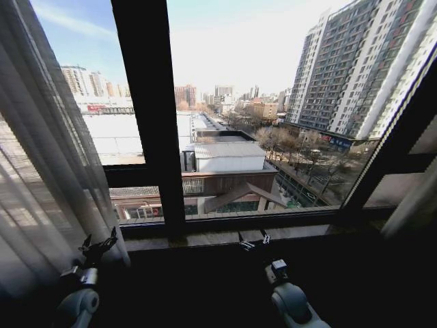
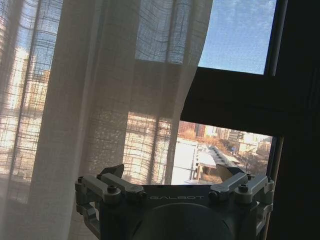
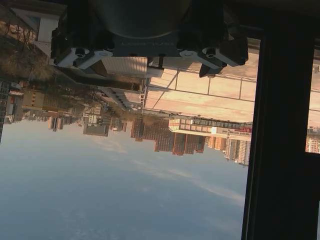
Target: Open the curtains by pulling them apart, changing their state from closed to fully open.
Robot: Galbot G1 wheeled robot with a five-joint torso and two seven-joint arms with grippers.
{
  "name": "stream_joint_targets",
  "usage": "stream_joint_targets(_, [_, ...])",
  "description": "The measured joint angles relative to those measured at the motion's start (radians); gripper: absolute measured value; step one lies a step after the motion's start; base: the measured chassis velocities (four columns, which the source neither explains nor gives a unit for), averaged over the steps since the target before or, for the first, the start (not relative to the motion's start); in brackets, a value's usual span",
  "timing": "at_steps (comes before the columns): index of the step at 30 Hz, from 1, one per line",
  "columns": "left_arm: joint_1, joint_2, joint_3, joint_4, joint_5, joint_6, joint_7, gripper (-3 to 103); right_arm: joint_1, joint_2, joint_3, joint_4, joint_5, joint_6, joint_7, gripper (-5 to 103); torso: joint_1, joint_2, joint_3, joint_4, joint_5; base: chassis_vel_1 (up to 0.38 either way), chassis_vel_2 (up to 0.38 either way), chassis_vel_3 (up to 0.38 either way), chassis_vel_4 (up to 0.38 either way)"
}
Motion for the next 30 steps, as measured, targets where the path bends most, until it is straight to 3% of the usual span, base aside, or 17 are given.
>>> stream_joint_targets(30, [0.0,0.0,0.0,0.0,0.0,0.0,0.0,100,0.0,0.0,0.0,0.0,0.0,0.0,0.0,100,0.0,0.0,0.0,0.0,0.0,0.024,0.003,-0.023,-0.008])
